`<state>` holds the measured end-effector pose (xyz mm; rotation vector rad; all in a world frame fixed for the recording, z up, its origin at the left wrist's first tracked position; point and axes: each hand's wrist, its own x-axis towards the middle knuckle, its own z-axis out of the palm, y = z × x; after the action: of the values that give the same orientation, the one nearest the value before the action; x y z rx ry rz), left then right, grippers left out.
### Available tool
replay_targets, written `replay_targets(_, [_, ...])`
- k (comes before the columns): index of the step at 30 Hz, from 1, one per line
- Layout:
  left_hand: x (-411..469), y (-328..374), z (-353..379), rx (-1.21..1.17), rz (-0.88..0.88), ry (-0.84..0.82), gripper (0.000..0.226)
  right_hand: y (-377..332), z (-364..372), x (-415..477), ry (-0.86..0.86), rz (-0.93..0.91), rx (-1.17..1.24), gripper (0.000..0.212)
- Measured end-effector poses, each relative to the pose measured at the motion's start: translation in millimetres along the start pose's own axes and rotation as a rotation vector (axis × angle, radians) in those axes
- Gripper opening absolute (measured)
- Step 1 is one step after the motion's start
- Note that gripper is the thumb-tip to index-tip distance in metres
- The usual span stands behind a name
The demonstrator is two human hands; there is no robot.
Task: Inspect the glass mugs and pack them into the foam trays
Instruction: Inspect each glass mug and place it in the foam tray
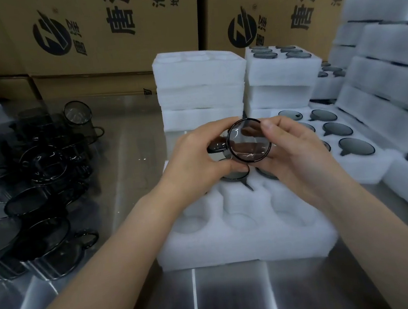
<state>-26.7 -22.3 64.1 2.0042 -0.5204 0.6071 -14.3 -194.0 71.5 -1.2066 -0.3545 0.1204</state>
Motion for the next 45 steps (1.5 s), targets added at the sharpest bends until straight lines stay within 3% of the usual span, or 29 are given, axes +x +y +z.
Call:
replay_targets(11, [-3,-2,2,0.199,0.281,-0.034,0.065,2,0,-1,0.018,-0.077,-0.124,0.024])
replay_targets(21, [-3,-5,5,0.216,0.284,-0.021,0.062,10,4,-3,0.031,-0.118,-0.473,0.052])
replay_targets(25, [-4,-3,3,0.170,0.181,-0.004,0.057,10,3,-2,-0.016,-0.151,-0.423,0.061])
replay_targets(33, [-2,0,-2,-0.035,-0.035,0.002,0.052,1,-1,-3,-0.118,-0.133,-0.271,0.047])
replay_targets(41, [-3,-3,-6,-0.161,-0.068,-0.006,0.054,-3,-4,-3,-0.242,-0.045,-0.087,0.040])
replay_targets(45, [-2,-3,-6,-0.137,-0.036,-0.036,0.058,-5,-5,-2,-0.195,-0.025,-0.051,0.035])
